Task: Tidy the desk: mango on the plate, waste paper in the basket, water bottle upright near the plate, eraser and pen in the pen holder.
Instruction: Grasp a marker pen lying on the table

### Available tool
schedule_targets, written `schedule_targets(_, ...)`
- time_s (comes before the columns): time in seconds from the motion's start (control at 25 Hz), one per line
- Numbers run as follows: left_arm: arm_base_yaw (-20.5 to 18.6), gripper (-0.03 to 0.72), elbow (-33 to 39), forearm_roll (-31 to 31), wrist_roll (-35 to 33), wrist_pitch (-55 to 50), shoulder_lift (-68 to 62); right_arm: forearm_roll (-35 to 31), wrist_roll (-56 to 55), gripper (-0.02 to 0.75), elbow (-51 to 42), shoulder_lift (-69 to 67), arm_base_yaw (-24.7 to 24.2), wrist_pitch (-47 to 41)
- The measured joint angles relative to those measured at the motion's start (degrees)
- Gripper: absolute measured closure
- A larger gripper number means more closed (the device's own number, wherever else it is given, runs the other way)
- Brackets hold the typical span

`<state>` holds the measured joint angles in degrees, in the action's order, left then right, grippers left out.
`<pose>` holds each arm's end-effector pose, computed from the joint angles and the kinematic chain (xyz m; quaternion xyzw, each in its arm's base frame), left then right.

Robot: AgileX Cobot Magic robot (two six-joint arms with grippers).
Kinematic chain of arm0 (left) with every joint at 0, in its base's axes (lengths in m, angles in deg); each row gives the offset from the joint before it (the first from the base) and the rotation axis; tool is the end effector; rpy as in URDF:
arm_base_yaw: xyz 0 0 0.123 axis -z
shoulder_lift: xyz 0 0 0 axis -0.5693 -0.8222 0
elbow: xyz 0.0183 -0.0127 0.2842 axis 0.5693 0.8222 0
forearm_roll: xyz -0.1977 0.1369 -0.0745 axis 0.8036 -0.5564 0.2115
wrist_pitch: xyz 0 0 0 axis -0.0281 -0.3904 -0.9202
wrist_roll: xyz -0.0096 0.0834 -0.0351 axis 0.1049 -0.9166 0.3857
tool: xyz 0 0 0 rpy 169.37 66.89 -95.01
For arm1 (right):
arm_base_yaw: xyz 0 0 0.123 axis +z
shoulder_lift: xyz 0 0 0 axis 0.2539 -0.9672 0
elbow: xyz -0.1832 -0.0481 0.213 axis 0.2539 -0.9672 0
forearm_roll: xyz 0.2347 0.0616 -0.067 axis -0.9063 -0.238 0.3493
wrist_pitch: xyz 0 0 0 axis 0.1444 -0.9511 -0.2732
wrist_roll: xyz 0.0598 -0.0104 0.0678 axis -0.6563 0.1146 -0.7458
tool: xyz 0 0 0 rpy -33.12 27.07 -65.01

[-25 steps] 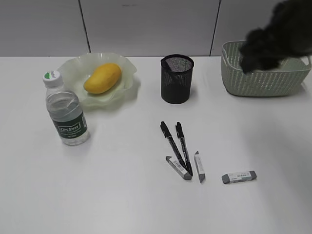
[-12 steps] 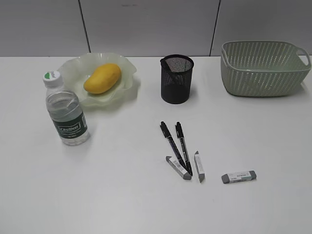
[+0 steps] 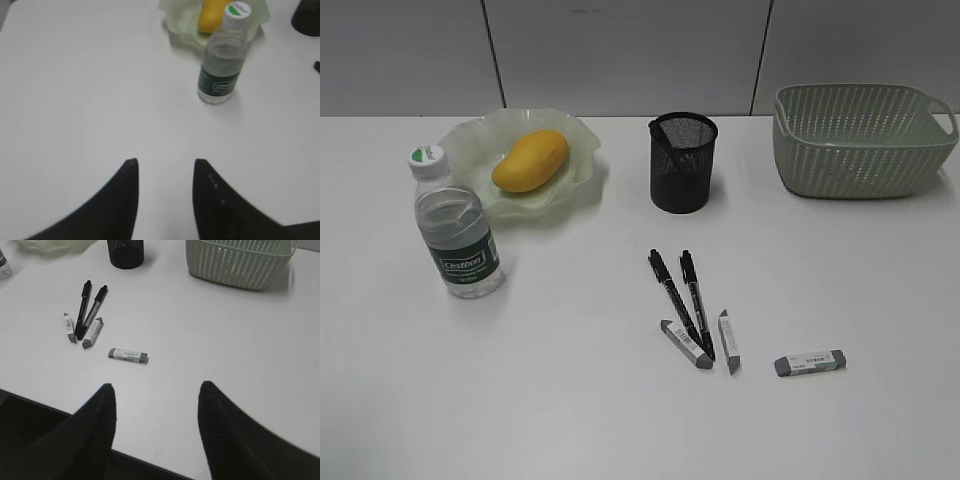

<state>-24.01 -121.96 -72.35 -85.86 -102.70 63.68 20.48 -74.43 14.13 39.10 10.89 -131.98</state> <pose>0.0589 -0.0084 0.3115 0.0566 0.8945 -0.0384 0.4419 0.0007 -0.0050 0.2817 -0.1641 0.8366 0.1004 0.5129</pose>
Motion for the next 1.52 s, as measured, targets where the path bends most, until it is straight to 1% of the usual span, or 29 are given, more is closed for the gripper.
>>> schedule_targets(0.12,0.38,0.407,-3.05,5.19,-2.40,2.00,-7.67,-0.01,0.00,0.315,0.00,0.06,-0.09,0.00)
schedule_targets(0.2,1.40,0.405,-4.84,9.06,-2.96,3.48,-11.94,-0.29,0.00,0.315,0.00,0.06,-1.27,0.00)
schedule_targets(0.32,3.67,0.405,-7.76,12.32,-3.18,4.59,-18.68,-0.62,0.00,0.316,0.00,0.06,-5.62,0.03)
schedule_targets(0.4,6.31,0.405,-9.05,13.37,-3.26,6.33,-23.64,-0.59,0.00,0.316,0.00,0.37,-8.50,0.07)
schedule_targets(0.48,9.64,0.405,-9.34,13.72,-3.20,9.68,-28.52,-0.75,0.00,0.316,0.00,1.59,-9.71,0.15)
schedule_targets(0.6,16.64,0.405,-9.87,13.79,-1.21,14.42,-34.84,-0.82,0.00,0.317,-0.11,1.82,-9.84,0.07)
schedule_targets(0.64,19.53,0.405,-10.31,13.44,-0.24,15.92,-37.48,-0.82,0.00,0.317,-0.11,1.82,-9.88,0.06)
schedule_targets(0.72,25.62,0.405,-11.95,11.74,3.46,18.58,-43.35,-0.91,0.00,0.318,-0.11,1.88,-9.88,0.12)
schedule_targets(0.8,30.52,0.405,-15.06,8.53,7.73,20.40,-49.40,-0.98,0.00,0.318,-0.11,1.88,-9.88,0.12)
schedule_targets(0.88,34.01,0.401,-19.10,5.38,12.03,21.02,-56.77,-1.03,0.05,0.318,-0.11,1.88,-9.88,0.12)
schedule_targets(0.96,35.33,0.377,-24.20,4.30,13.96,21.14,-64.22,-1.03,0.01,0.318,-0.11,1.88,-9.88,0.12)
schedule_targets(1.12,35.54,0.304,-35.32,4.21,15.17,19.75,-79.80,-1.03,0.01,0.318,-0.11,1.88,-9.88,0.12)
schedule_targets(1.24,35.54,0.288,-44.34,4.89,16.60,17.34,-89.67,-1.03,0.01,0.318,-0.11,1.88,-9.88,0.12)
schedule_targets(1.36,35.54,0.287,-53.05,3.11,22.92,14.16,-97.44,-1.03,0.07,0.318,-0.11,1.88,-9.88,0.12)
schedule_targets(1.48,35.54,0.287,-60.14,-1.63,32.01,9.24,-103.21,-1.03,0.07,0.318,-0.11,1.88,-9.88,0.12)
schedule_targets(1.52,35.54,0.289,-62.11,-2.76,33.99,7.74,-104.77,-1.03,0.07,0.318,-0.11,1.88,-9.88,0.12)
